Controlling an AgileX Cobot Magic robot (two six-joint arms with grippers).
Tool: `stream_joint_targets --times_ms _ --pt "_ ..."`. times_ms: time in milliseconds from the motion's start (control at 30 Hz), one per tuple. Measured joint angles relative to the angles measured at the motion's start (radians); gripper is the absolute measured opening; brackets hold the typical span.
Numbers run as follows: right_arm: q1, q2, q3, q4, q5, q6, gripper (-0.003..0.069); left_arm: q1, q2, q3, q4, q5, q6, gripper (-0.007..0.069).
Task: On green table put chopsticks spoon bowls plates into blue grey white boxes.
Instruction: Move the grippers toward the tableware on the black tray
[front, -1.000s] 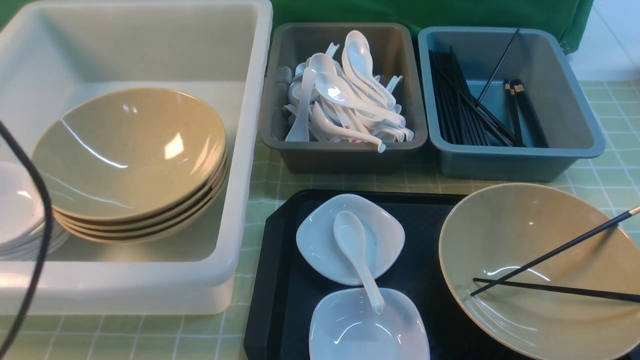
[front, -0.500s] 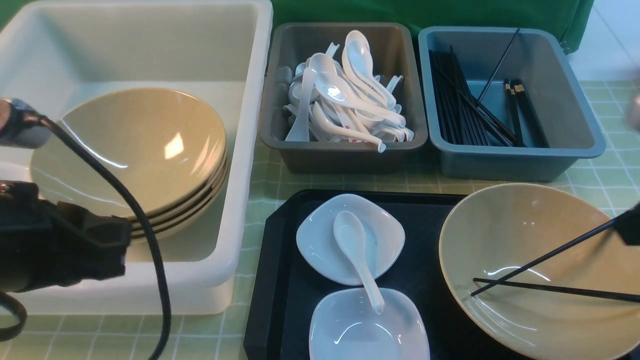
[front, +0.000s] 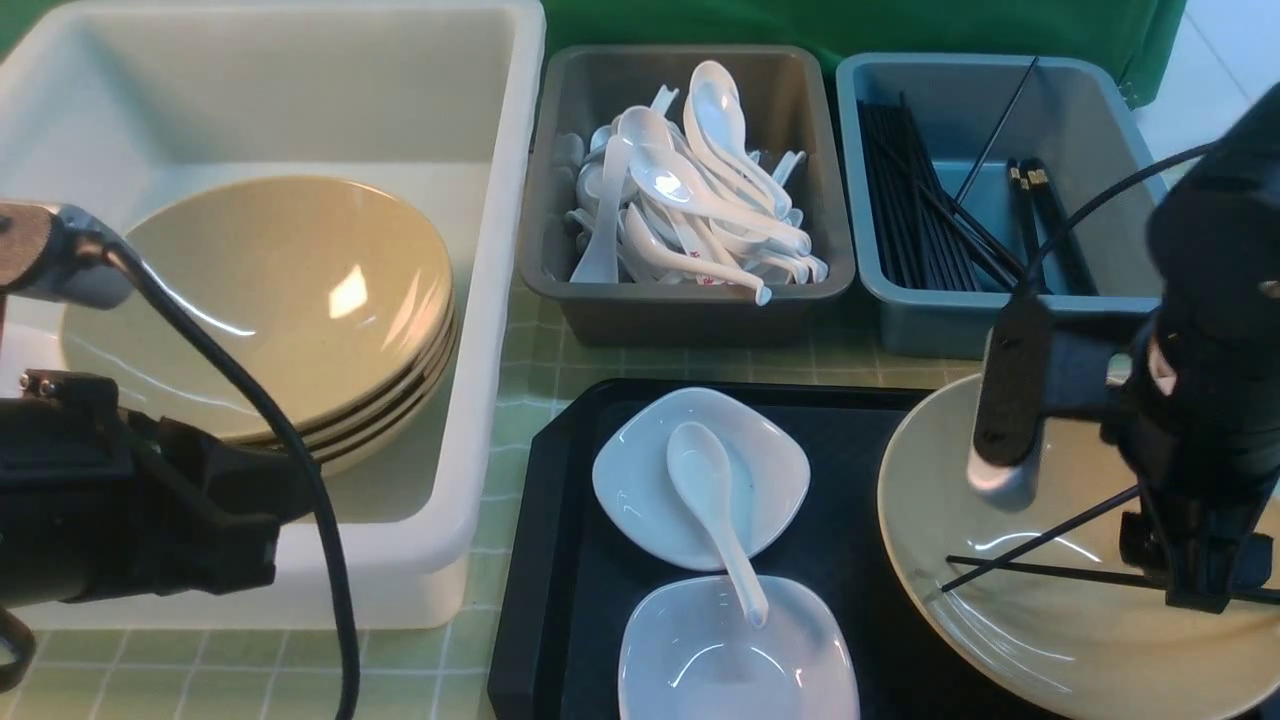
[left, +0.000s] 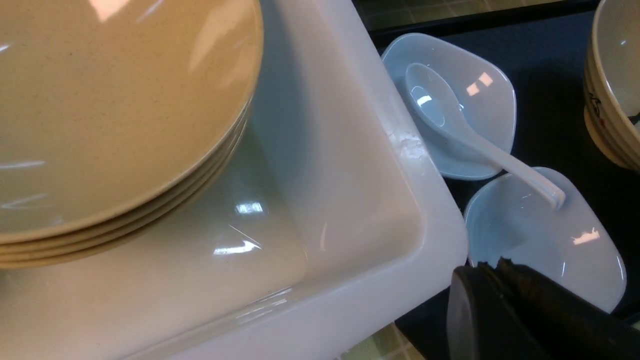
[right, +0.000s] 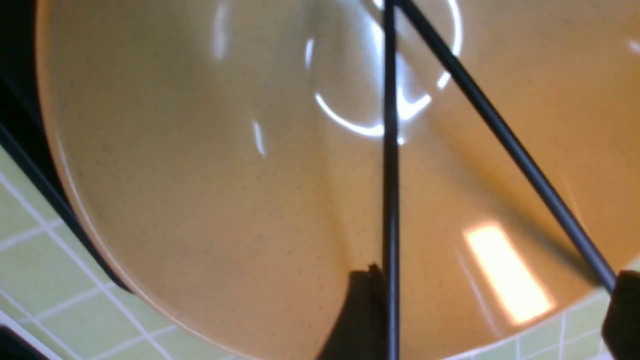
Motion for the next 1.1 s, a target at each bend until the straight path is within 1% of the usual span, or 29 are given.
stream_joint_targets --times_ms 133,200,233,333,467,600,867,1100 --pt "-0.011 0.008 0.0 0.023 -0.003 -0.032 0.0615 -0.037 0.0 0.0 0.014 0.003 0.002 -0.0001" --pt "-0.04 0.008 0.0 0.111 -0.003 -0.078 0.0615 -0.065 0.0 -0.001 0.019 0.008 0.003 -0.0001" --pt "-0.045 0.008 0.001 0.135 -0.003 -0.095 0.0615 -0.069 0.0 -0.001 0.019 0.008 0.003 -0.0001" --pt "-0.059 0.008 0.004 0.164 -0.003 -0.124 0.0615 -0.071 0.0 -0.001 0.019 0.009 0.003 -0.0001" --pt "-0.059 0.008 0.008 0.132 -0.001 -0.129 0.0615 -0.071 0.0 -0.001 0.019 0.009 0.004 -0.0001" --pt "-0.059 0.018 0.008 0.052 -0.041 -0.137 0.0612 -0.071 0.0 -0.001 0.019 0.009 0.005 -0.0001" --pt "-0.059 0.123 0.009 0.055 -0.092 -0.141 0.0605 -0.071 0.0 -0.001 0.019 0.008 0.006 -0.0001" --pt "-0.059 0.135 0.009 0.023 -0.128 -0.144 0.0603 -0.071 0.0 -0.001 0.019 0.008 0.007 -0.0001"
